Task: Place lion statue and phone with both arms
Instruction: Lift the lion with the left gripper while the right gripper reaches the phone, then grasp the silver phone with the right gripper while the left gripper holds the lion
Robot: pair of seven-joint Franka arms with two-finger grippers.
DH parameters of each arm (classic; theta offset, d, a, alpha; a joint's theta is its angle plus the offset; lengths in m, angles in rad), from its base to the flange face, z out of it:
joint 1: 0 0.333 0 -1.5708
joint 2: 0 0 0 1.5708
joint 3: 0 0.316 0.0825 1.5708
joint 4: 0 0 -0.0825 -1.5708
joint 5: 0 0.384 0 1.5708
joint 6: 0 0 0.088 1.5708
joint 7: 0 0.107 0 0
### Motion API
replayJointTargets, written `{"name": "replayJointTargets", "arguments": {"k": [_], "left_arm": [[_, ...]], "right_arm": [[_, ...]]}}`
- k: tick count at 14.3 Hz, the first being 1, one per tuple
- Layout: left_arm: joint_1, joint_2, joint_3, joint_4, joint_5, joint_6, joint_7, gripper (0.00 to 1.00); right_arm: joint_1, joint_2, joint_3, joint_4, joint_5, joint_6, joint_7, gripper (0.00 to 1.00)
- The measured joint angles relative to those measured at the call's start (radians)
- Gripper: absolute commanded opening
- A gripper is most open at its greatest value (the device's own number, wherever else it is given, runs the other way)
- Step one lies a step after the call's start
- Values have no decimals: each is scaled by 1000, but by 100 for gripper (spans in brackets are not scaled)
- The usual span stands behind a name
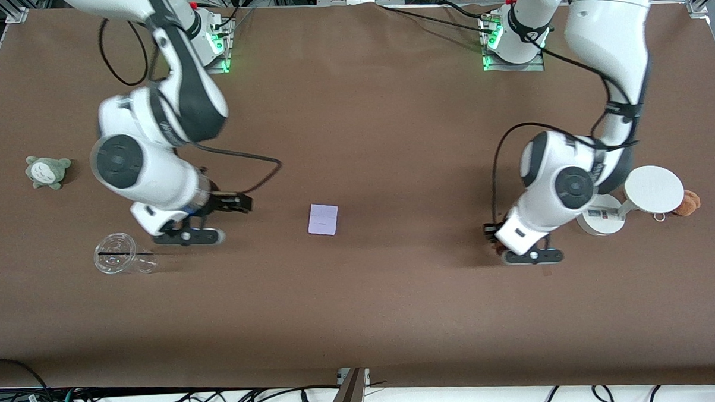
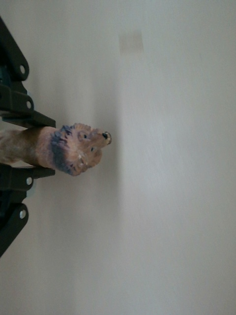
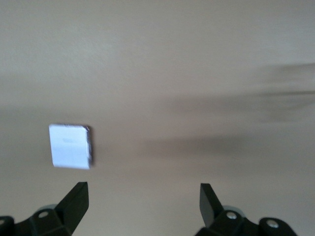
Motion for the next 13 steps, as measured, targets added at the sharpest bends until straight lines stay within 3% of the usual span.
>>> {"name": "replayJointTargets", "arguments": {"k": [4,13], "left_arm": [[97,-6,-9,-66,0,21,135,0],[115,1,-14,-118,0,77,145,0]], "right_arm": [[111,118,1,2,0,196,192,100],[202,296,1,3,0,404,283,100]]}}
